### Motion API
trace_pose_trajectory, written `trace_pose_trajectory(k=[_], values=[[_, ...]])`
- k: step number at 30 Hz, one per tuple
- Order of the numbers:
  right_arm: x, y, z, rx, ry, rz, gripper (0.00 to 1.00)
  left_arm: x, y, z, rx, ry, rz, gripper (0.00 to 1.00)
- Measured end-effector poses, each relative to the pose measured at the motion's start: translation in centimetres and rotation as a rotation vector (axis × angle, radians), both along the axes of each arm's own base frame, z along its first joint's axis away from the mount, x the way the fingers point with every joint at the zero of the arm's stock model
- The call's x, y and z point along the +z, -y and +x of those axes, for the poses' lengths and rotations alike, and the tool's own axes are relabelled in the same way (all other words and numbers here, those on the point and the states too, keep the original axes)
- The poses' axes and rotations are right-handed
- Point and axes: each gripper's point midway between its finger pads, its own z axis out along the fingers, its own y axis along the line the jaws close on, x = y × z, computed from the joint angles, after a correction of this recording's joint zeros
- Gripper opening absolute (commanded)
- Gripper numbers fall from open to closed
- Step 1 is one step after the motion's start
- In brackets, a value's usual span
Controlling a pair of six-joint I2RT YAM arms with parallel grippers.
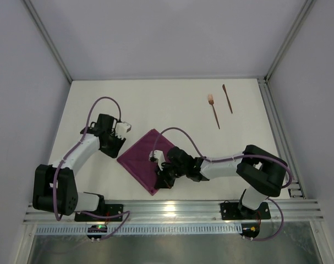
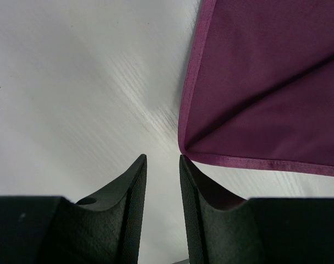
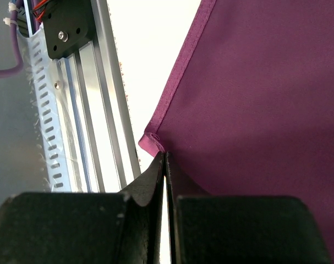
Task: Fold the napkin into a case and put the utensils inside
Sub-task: Fold the top corner of the square-folded napkin at the center of the board.
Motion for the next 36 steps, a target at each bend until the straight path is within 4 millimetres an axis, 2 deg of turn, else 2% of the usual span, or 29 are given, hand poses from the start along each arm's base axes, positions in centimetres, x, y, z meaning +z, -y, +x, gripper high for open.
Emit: trace_pose_trajectory(k=[12, 16, 17, 18, 19, 25, 29, 31, 36], values=[[-0.5, 0.2, -0.7, 0.033, 0.026, 0.008, 0.04, -0.8, 1.1, -0.7, -0.044, -0.028, -0.019, 0.33], [-1.4, 0.2, -0.7, 0.037, 0.023, -0.003, 0.12, -1.2, 1.5, -1.1, -0.064, -0.039, -0.021, 0.33], [-1.6, 0.3, -0.8, 0.037, 0.021, -0.009, 0.15, -1.3, 1.6, -1.1, -0.069, -0.043, -0.021, 0.33], [-1.9, 0.5, -0.8, 0.037, 0.021, -0.015, 0.25, -1.4, 1.7, -1.2, -0.073, -0.047, -0.02, 0.33], [-2.1, 0.7, -0.9, 0.035, 0.02, -0.022, 0.27, -1.5, 1.7, -1.3, -0.076, -0.051, -0.02, 0.33], [-1.6, 0.7, -1.0, 0.045, 0.034, -0.009, 0.39, -2.1, 1.6, -1.2, -0.084, -0.056, -0.005, 0.32], [-0.2, 1.0, -1.1, 0.04, 0.046, 0.002, 0.46, -2.7, 1.4, -1.1, -0.084, -0.063, 0.007, 0.32], [1.6, 1.1, -1.2, 0.038, 0.067, 0.03, 0.51, -3.1, 1.3, -1.3, -0.086, -0.068, 0.012, 0.32], [5.9, 1.5, -1.6, 0.036, 0.127, 0.127, 0.51, -3.4, 1.2, -1.7, -0.088, -0.08, 0.017, 0.32]])
